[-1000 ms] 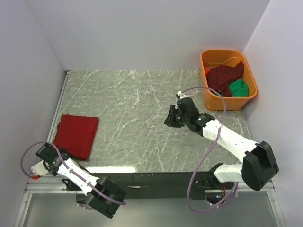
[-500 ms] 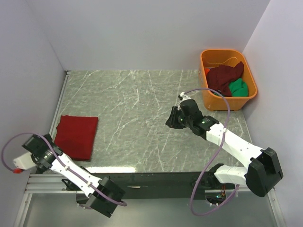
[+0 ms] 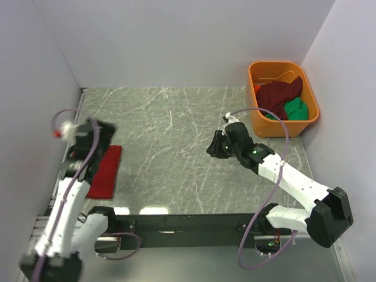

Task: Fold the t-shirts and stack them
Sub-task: Reset both grippers

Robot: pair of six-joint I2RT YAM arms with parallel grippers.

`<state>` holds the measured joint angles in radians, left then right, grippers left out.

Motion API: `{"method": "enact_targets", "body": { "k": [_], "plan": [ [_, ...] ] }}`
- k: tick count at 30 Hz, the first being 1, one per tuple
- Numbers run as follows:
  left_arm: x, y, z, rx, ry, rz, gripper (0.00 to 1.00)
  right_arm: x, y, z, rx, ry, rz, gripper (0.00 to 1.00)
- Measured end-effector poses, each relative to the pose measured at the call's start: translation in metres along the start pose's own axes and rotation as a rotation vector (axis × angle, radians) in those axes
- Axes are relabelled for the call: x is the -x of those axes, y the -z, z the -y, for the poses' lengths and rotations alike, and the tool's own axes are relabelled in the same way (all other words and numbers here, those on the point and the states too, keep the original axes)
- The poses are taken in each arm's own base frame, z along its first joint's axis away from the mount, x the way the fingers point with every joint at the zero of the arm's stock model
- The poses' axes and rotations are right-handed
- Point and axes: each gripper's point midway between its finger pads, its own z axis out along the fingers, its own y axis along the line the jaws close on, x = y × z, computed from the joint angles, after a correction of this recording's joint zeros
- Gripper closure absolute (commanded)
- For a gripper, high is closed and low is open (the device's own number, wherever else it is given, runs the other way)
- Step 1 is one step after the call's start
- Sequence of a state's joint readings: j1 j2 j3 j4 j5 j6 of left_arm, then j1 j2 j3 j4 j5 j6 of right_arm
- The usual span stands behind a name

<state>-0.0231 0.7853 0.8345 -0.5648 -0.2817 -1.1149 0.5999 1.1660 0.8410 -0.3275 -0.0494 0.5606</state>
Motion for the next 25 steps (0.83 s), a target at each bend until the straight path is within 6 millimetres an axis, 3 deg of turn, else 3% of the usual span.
{"method": "enact_targets", "body": {
  "k": [2, 4, 10, 13, 17, 25],
  "plan": [
    [-0.037, 0.001, 0.031, -0.058, -0.087, -0.073, 0.0, 0.005, 0.002, -0.001, -0.002, 0.0, 0.019, 0.66],
    [-0.075, 0.001, 0.048, -0.086, -0.177, -0.124, 0.01, 0.01, 0.006, -0.001, -0.007, 0.0, 0.043, 0.66],
    [-0.174, 0.016, 0.069, -0.163, -0.43, -0.259, 0.01, 0.029, 0.026, 0.001, -0.025, -0.003, 0.143, 0.66],
    [-0.21, 0.028, 0.073, -0.218, -0.513, -0.32, 0.01, 0.039, 0.037, 0.001, -0.028, -0.011, 0.196, 0.65],
    [-0.227, 0.034, 0.079, -0.272, -0.55, -0.368, 0.0, 0.046, 0.048, 0.003, -0.036, -0.027, 0.249, 0.66],
    [-0.233, 0.039, 0.088, -0.336, -0.591, -0.396, 0.01, 0.037, 0.049, 0.017, -0.07, -0.035, 0.26, 0.66]
  ]
}}
